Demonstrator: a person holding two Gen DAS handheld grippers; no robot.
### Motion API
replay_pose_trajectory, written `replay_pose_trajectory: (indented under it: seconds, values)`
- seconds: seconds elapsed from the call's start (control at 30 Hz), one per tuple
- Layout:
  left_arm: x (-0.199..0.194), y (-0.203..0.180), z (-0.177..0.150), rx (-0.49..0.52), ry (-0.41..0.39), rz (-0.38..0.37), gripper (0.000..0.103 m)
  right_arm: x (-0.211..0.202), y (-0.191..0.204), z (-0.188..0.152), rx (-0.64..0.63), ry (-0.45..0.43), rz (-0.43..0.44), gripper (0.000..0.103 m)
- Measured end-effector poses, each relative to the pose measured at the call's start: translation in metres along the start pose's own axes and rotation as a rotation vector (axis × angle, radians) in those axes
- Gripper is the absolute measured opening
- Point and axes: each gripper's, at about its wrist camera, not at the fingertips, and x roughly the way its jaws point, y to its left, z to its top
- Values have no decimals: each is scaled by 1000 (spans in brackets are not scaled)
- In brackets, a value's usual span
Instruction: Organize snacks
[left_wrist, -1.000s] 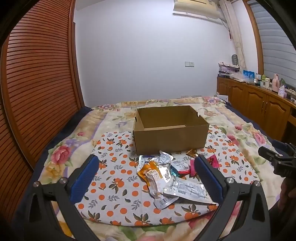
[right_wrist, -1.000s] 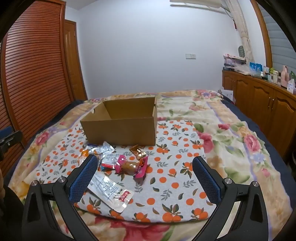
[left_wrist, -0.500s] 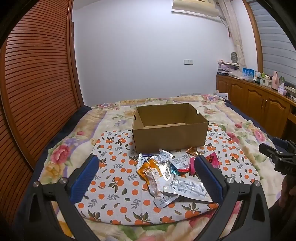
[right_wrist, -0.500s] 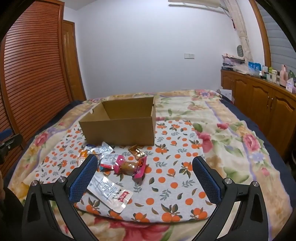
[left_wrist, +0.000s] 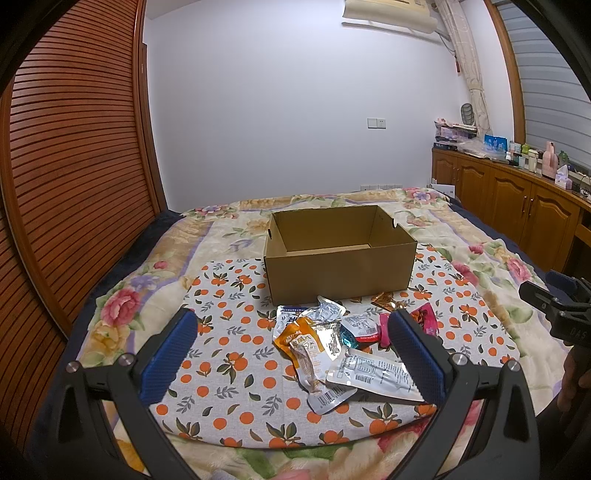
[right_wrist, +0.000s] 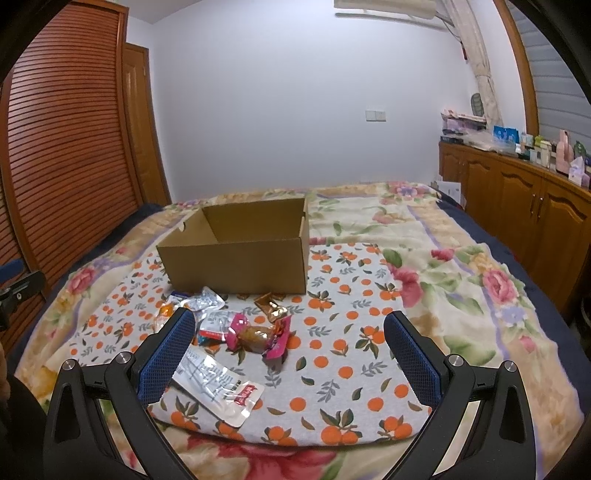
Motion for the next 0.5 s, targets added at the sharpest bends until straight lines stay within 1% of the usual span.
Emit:
replay_pose_trajectory:
  seconds: [0.5]
  values:
    - [0, -1, -3, 2, 2, 1, 103, 0, 3, 0, 2, -2, -1, 103]
